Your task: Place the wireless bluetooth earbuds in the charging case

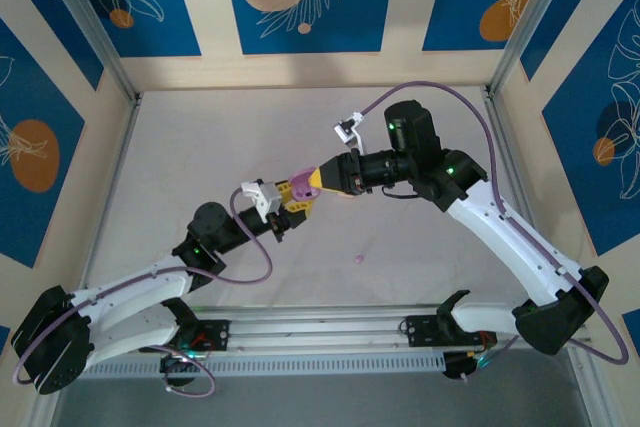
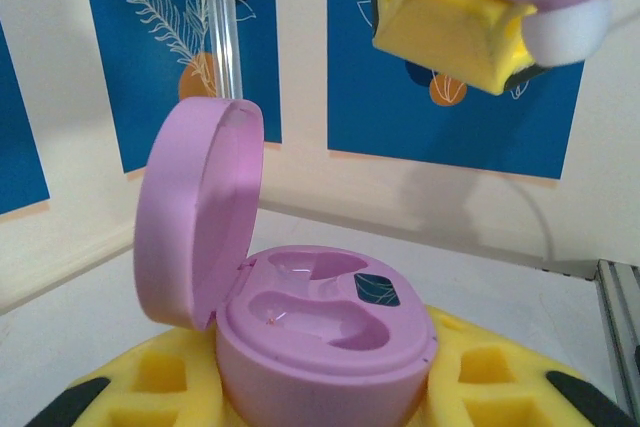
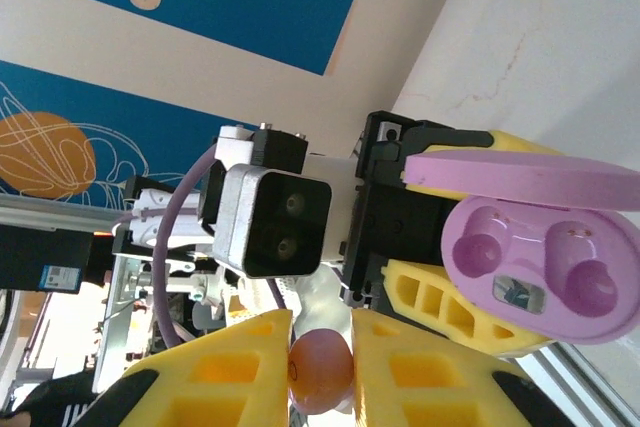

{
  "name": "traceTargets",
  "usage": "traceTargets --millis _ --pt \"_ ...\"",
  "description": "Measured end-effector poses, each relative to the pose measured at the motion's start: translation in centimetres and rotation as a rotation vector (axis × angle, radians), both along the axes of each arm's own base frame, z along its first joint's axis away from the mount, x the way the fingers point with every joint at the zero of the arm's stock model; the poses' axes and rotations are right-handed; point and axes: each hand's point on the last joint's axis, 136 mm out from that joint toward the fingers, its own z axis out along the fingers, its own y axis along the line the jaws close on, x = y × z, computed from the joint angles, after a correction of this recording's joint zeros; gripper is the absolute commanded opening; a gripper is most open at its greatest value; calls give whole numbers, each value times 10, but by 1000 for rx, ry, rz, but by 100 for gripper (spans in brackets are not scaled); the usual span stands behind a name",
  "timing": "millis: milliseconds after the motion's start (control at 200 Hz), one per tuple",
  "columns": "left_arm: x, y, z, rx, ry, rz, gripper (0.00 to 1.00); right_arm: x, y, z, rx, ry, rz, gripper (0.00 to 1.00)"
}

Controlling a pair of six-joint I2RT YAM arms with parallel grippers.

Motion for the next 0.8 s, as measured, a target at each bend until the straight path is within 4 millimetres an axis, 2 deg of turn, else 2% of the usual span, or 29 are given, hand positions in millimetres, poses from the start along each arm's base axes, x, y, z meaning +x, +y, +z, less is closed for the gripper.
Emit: traceTargets --millis 300,575,795 --pt "-5 1 -5 -5 -12 -20 26 3 -2 -10 -44 1 -30 20" --pt "-9 -1 -2 -14 -27 -42 26 0 -2 -16 -69 -7 -25 20" --pt "-12 -1 0 -18 -32 -56 26 9 -1 -30 -115 -7 -44 20"
